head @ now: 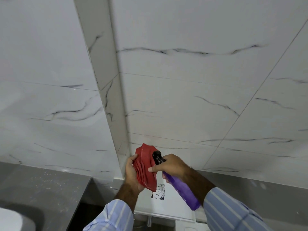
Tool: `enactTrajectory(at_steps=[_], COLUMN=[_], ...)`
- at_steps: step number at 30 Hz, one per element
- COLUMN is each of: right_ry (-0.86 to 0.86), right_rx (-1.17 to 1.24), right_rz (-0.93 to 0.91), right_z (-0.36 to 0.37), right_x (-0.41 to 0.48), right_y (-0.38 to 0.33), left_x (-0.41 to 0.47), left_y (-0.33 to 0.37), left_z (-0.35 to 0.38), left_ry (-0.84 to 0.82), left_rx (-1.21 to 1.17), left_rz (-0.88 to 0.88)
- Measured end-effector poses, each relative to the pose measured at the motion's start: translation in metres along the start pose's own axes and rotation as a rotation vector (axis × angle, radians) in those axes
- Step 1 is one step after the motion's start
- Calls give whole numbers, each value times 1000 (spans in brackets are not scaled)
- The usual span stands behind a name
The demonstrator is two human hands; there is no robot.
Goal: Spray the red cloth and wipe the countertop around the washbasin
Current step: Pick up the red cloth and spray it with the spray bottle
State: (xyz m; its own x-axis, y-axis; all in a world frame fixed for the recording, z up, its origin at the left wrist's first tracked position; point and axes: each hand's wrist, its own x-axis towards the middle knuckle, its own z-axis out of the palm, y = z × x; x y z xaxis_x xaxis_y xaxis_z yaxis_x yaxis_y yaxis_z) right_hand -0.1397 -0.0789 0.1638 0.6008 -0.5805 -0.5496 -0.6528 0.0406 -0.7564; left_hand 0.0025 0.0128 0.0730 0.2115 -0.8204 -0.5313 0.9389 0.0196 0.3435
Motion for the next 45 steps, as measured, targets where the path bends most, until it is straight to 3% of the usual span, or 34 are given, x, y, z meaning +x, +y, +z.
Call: enactTrajectory(at_steps=[7,14,19,26,33,39,40,42,45], right_ry=[94,476,432,446,295,667,609,339,-21], right_rx=[-11,258,416,386,246,417,448,528,569], right_rz=[-72,-202,-228,-240,-103,11,31,88,-31], right_z=[9,15,33,40,24,46,57,83,123], right_x=[6,33,55,76,75,2,-7,-14,-10], right_y=[11,59,90,108,108,137,138,130,81], left_x=[-6,-14,-23,-37,-55,-85,-92,-102,-117], left_y=[-2,-2,-4,0,3,6,7,8,21], left_z=[-1,-10,-25,-38,-38,-27,-27,-30,-42], left_ry=[-17,18,50,99,87,84,86,74,20], left_rx=[-9,-19,26,38,47,36,38,45,89], left_rz=[10,19,3,12,21,43,44,21,-6])
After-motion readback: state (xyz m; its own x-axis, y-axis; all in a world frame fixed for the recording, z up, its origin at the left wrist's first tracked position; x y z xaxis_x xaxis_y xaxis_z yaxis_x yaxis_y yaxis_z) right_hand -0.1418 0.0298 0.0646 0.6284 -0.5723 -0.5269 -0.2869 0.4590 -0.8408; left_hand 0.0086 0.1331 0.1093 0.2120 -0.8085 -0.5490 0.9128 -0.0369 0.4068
